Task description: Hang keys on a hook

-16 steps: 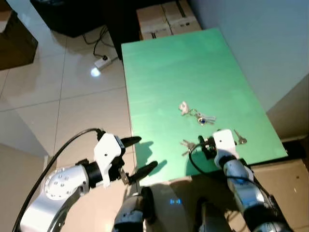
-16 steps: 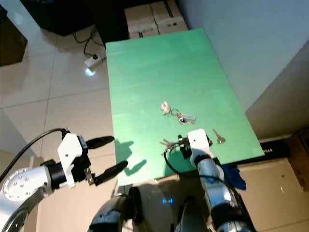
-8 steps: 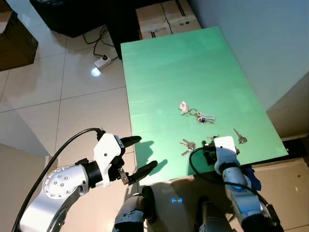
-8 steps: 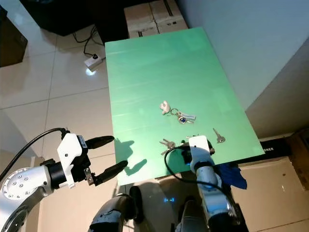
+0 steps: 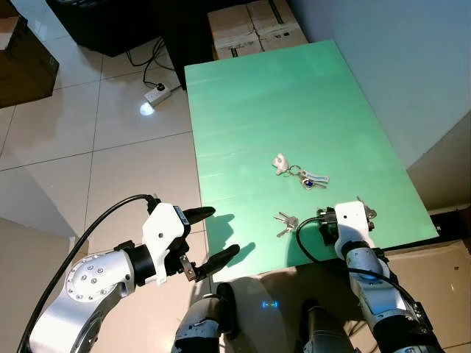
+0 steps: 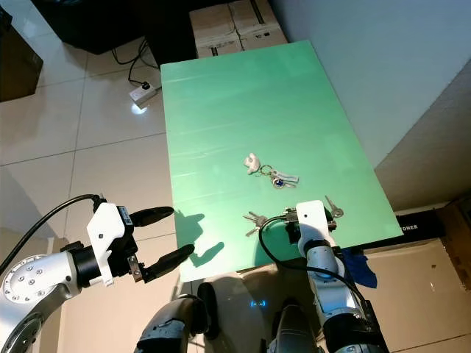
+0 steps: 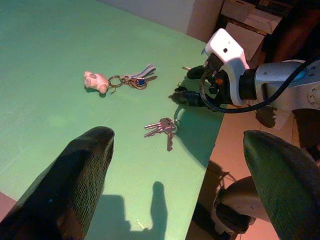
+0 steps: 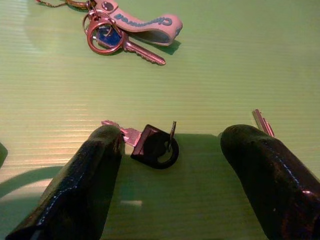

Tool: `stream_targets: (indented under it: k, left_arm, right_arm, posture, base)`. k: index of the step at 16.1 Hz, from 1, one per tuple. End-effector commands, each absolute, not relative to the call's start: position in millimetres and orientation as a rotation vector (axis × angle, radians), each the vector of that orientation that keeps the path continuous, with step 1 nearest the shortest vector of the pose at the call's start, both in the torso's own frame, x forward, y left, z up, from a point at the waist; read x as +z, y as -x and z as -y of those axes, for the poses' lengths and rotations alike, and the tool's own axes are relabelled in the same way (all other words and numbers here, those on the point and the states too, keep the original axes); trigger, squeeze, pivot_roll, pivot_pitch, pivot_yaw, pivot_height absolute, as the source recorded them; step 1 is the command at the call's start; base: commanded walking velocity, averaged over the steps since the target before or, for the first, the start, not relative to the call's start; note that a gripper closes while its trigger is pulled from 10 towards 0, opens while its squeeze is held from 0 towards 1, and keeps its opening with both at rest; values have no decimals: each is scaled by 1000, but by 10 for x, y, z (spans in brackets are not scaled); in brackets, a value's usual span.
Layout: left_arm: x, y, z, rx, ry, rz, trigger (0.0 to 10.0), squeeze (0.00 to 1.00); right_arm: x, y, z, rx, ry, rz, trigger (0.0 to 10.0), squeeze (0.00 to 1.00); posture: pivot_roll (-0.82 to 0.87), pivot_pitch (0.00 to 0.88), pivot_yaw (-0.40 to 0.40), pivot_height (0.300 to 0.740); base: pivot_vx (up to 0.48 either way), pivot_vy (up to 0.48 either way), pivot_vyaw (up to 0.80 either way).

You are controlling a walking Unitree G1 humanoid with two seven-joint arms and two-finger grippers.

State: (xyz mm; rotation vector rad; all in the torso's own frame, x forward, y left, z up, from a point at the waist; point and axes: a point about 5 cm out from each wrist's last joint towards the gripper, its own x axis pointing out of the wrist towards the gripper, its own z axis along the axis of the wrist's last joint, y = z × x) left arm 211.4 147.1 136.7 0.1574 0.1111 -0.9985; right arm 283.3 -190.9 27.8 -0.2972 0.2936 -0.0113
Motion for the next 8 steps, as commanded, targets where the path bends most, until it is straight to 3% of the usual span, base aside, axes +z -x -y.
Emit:
stream_targets:
  k: [1, 3, 4, 5, 6, 7, 8]
  left_arm:
    - [1360, -2091, -1490, -1008, -161, -126, 10000, 0]
    - [1357, -2093, -1493, -1006, -161, -127, 10000, 0]
    - [1356, -2096, -1493, -1006, -162, -126, 10000, 0]
    - [1355, -2107, -1489, -1005, -164, -125, 10000, 0]
    - [1355, -2109, -1488, -1005, -164, -124, 10000, 0]
    - [1355, -2111, -1489, -1005, -165, -124, 10000, 0]
    - [1355, -2114, -1490, -1004, -168, -123, 10000, 0]
  right_arm:
    - [184, -2773, 1883, 11, 292, -334, 7098, 0]
    - [172, -2771, 1881, 14, 291, -339, 2902, 0]
    - [168, -2771, 1879, 13, 290, -340, 2431, 0]
    - [160, -2767, 1867, 11, 285, -341, 3098, 0]
    - [157, -2765, 1862, 11, 284, -341, 3098, 0]
    - [158, -2763, 1854, 10, 282, -340, 4706, 0]
    - [183, -2767, 1850, -1, 278, -327, 10000, 0]
  posture:
    - [117, 306, 162, 740]
    - [116, 303, 163, 740]
    - [115, 302, 163, 740]
    - [115, 300, 164, 740]
    - [115, 300, 164, 740]
    - [114, 297, 164, 740]
    - [115, 295, 164, 740]
  base:
    - [0, 0, 0]
    - [0, 0, 0]
    - [0, 0, 0]
    - [0, 0, 0]
    - [0, 0, 0]
    - [0, 0, 0]
    - [0, 0, 0]
